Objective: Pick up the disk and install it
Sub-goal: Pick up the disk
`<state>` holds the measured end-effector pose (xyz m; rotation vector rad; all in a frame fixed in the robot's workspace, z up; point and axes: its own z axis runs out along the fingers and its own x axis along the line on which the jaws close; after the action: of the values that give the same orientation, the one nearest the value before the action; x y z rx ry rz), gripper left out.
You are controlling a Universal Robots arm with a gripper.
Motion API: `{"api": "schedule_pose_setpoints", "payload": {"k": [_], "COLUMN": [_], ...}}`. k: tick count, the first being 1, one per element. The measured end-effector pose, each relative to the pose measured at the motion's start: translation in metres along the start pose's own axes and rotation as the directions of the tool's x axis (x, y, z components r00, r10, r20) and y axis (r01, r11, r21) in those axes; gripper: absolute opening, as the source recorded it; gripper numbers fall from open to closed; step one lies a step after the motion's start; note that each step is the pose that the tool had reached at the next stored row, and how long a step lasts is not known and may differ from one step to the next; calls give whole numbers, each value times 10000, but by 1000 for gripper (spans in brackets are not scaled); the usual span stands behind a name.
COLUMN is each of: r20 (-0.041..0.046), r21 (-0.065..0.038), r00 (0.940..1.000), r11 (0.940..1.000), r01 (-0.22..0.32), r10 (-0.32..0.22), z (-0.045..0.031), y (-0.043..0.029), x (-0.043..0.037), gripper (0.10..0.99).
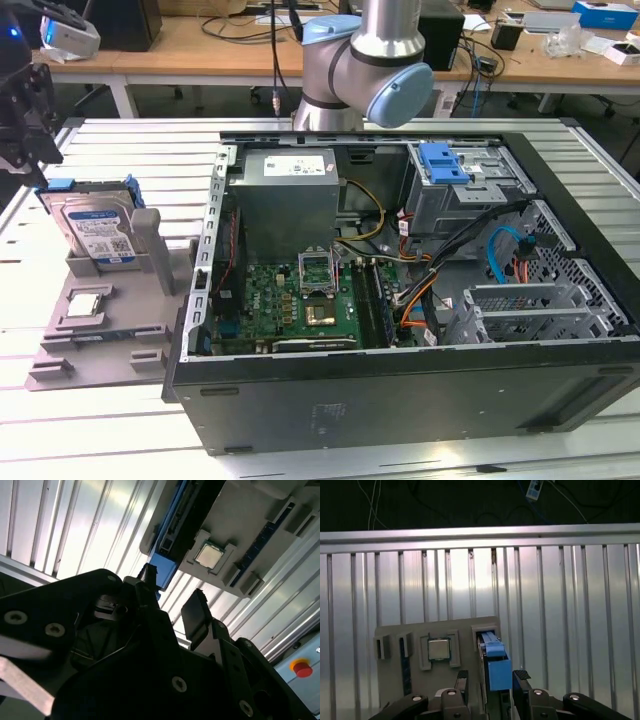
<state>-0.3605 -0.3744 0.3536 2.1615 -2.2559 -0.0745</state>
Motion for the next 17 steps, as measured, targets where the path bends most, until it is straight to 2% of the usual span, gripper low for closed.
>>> {"api": "schedule_pose_setpoints", "payload": {"k": [6, 15, 17], "r20": [-40, -89, -91], "r21": [-4, -11, -14], "r00": [9996, 9990, 9989], "r11": [9996, 9991, 9989], "r01": [277, 432, 462], "r10": [-277, -432, -462], "z": [166, 344, 364], "y": [-93, -130, -139], "x": [-76, -83, -83], "gripper": [478, 478, 478]}}
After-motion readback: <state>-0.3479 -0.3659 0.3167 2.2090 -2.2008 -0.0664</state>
